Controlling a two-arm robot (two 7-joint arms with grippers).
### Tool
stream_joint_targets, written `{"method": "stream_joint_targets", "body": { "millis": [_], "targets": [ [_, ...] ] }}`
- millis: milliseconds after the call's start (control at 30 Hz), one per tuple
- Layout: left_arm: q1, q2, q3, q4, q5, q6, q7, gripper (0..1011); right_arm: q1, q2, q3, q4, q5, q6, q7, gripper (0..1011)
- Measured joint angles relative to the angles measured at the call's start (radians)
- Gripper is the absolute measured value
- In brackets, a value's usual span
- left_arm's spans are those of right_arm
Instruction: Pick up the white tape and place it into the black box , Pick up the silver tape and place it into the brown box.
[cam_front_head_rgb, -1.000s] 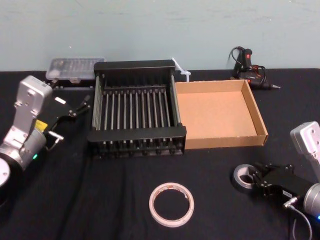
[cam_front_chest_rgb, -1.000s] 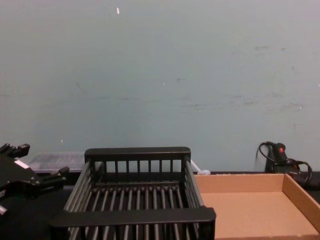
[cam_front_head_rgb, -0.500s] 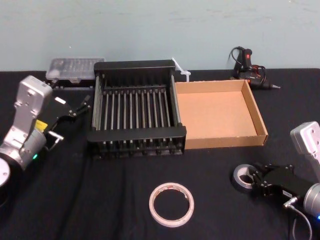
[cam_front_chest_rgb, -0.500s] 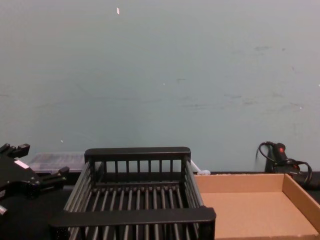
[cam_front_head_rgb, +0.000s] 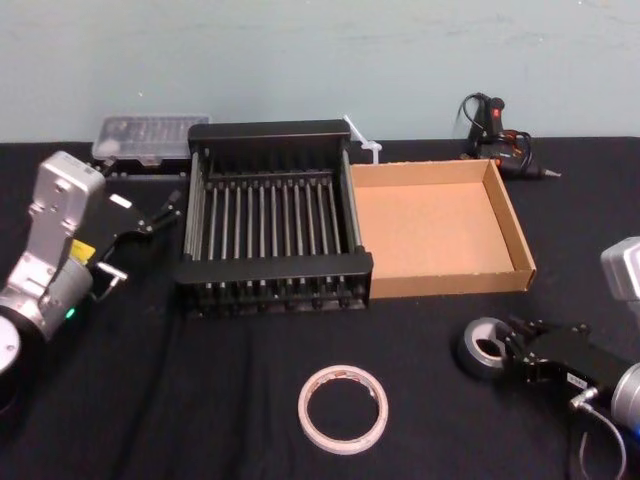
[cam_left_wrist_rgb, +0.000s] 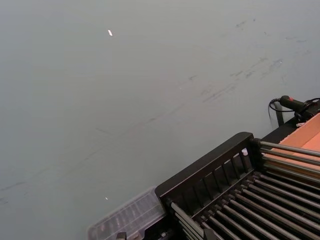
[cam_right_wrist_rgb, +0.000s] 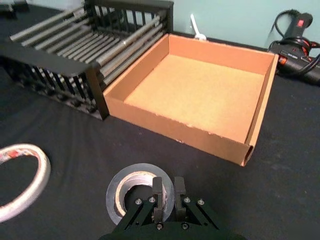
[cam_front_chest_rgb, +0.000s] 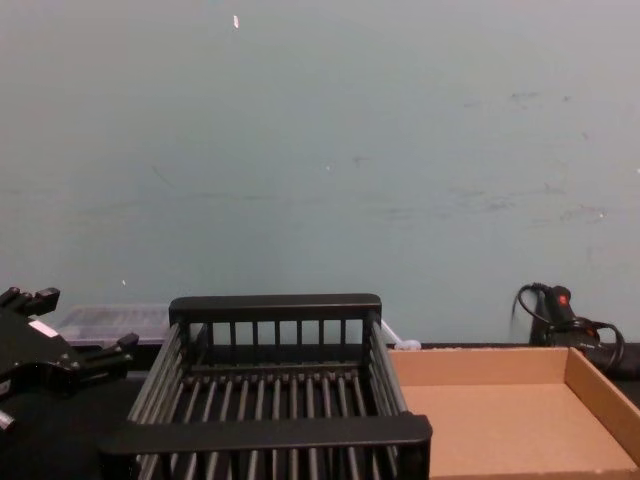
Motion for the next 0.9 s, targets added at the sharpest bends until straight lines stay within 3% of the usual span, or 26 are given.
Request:
{"method": "stream_joint_targets", "body": {
  "millis": [500,900],
  "targets": [
    [0.000,0.000,0.000,0.000,0.000,0.000,0.000,1001,-0.011,-0.007,0.026,-0.023,0.088,-0.065,-0.002,144],
    [0.000,0.000,0.000,0.000,0.000,0.000,0.000,1001,0.024,-0.043,0.000,-0.010,0.059,-0.108,-0.059,144]
  ]
}}
